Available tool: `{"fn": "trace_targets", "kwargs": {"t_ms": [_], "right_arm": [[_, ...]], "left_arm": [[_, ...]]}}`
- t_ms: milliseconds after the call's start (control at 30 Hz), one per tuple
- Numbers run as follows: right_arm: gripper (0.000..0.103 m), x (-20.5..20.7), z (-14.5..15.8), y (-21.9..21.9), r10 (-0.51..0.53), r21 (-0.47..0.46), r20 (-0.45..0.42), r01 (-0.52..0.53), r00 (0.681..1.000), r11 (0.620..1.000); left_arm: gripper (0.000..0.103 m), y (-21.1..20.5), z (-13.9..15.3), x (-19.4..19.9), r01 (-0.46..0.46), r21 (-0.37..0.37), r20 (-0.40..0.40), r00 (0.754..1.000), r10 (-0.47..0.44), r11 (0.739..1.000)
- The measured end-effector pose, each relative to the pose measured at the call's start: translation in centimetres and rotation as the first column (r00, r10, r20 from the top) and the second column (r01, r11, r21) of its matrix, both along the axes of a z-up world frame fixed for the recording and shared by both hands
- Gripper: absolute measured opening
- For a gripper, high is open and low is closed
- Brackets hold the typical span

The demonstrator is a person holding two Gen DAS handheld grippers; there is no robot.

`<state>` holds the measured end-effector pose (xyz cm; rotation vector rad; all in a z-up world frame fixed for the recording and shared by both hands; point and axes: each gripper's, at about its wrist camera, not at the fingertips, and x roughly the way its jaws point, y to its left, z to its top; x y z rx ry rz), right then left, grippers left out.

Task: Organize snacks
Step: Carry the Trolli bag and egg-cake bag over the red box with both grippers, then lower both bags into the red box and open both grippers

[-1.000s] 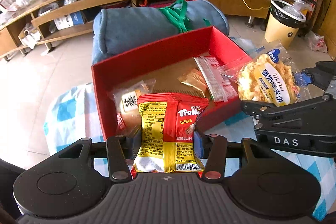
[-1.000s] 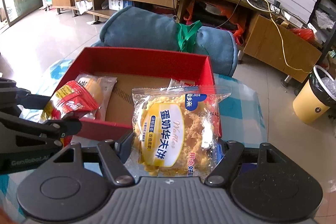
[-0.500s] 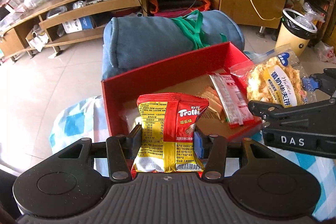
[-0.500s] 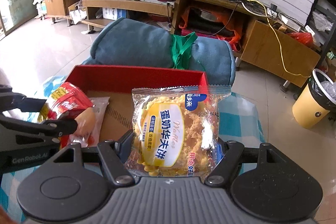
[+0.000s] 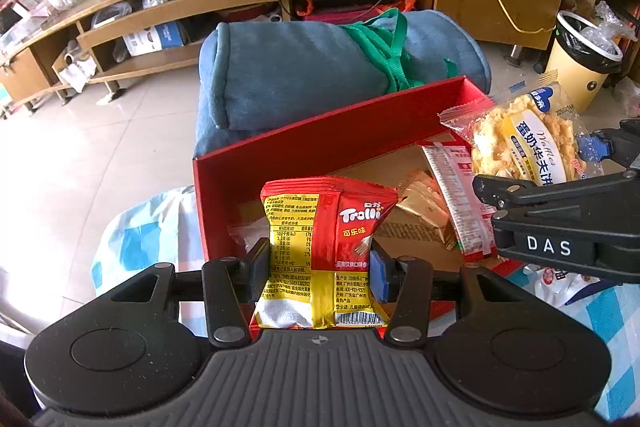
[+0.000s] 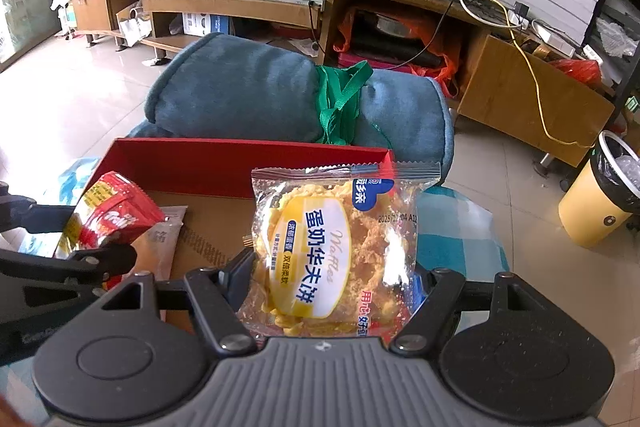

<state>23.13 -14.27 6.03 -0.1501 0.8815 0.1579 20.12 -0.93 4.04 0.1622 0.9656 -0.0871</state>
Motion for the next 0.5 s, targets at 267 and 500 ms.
{"fn": "trace_targets", "kwargs": {"t_ms": [267,500], "right_arm": [[0.07,1.2,-0.9,0.1,-0.004,-0.007,-0.016,0.004,1.0,1.0],[0.07,1.8,-1.6,0.2,-0.004,-0.01,-0.027,0.003,1.0,1.0]], "left_arm": [[0.057,0.2,-0.5,0.7,-0.021,0.001,-0.013,1.0,0.021,1.0],[0.057,-0.1,-0.9,1.0,-0.025,0.011,-0.017,1.0,0.025,1.0]]}}
